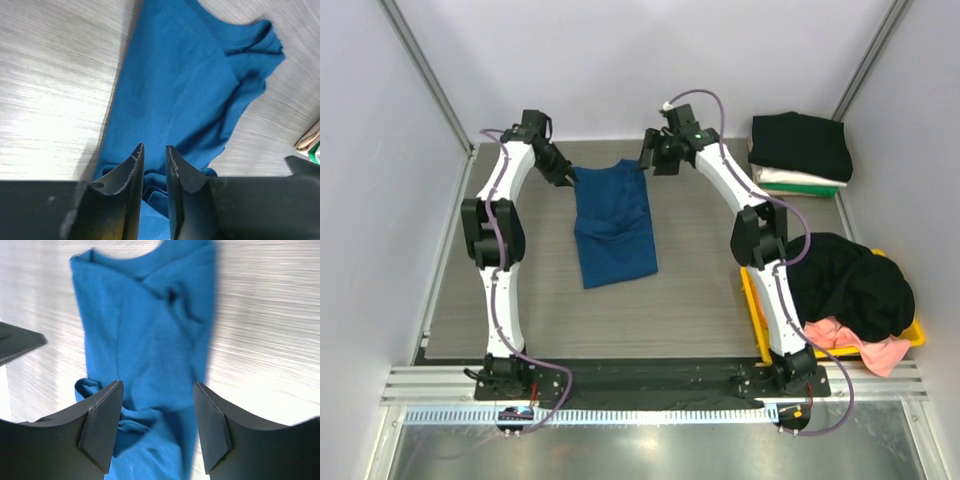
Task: Fold and stack the t-shirts
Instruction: Fold the tshirt
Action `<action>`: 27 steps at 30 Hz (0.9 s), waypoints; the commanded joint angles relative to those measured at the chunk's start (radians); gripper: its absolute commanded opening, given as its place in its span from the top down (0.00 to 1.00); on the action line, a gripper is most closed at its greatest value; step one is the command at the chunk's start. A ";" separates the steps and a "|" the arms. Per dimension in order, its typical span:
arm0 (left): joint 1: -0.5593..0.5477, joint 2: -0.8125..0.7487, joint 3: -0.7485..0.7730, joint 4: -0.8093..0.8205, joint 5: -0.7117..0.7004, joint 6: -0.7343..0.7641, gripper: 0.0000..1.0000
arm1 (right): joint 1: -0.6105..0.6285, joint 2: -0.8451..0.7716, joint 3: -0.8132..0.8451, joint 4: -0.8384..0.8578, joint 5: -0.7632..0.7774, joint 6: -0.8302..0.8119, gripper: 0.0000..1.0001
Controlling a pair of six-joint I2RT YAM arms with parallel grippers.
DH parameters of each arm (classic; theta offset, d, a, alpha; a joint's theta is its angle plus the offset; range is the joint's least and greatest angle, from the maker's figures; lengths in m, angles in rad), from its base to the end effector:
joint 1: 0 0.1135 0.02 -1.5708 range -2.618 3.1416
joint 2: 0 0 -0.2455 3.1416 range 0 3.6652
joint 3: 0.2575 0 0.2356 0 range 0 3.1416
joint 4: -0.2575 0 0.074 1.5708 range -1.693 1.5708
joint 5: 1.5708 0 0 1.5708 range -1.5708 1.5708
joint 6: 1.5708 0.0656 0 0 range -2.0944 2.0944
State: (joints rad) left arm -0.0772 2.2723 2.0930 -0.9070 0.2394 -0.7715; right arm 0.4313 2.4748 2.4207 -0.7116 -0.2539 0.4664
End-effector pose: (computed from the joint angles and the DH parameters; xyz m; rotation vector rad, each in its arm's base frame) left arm 0.4748 -0.0523 0.1976 -0.8555 2.6039 -0.5790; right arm 0.4862 0.2419 0.2176 -0.0891 2.4251 0.7264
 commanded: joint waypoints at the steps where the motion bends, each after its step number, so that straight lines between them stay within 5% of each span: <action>1: -0.006 -0.026 0.176 -0.242 0.052 0.067 0.75 | -0.034 -0.126 -0.041 -0.068 -0.042 0.012 0.36; 6: -0.006 -0.285 -0.178 -0.055 0.020 0.069 0.72 | -0.005 -0.486 -0.637 0.177 -0.022 0.011 0.36; 12: -0.010 -0.623 -0.658 0.083 0.021 0.089 0.71 | 0.147 -0.622 -0.896 0.296 -0.044 -0.023 0.36; 21: -0.009 -0.992 -0.988 0.069 -0.045 0.236 0.69 | 0.282 -0.398 -0.780 0.305 -0.088 -0.029 0.41; 27: -0.006 -1.070 -1.125 0.102 -0.103 0.293 0.71 | 0.267 -0.232 -0.547 0.200 -0.036 -0.087 0.41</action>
State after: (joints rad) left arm -0.0845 1.2263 1.0080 -0.8593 0.1753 -0.5407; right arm 0.7155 2.2200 1.7180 -0.4774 -0.3237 0.4355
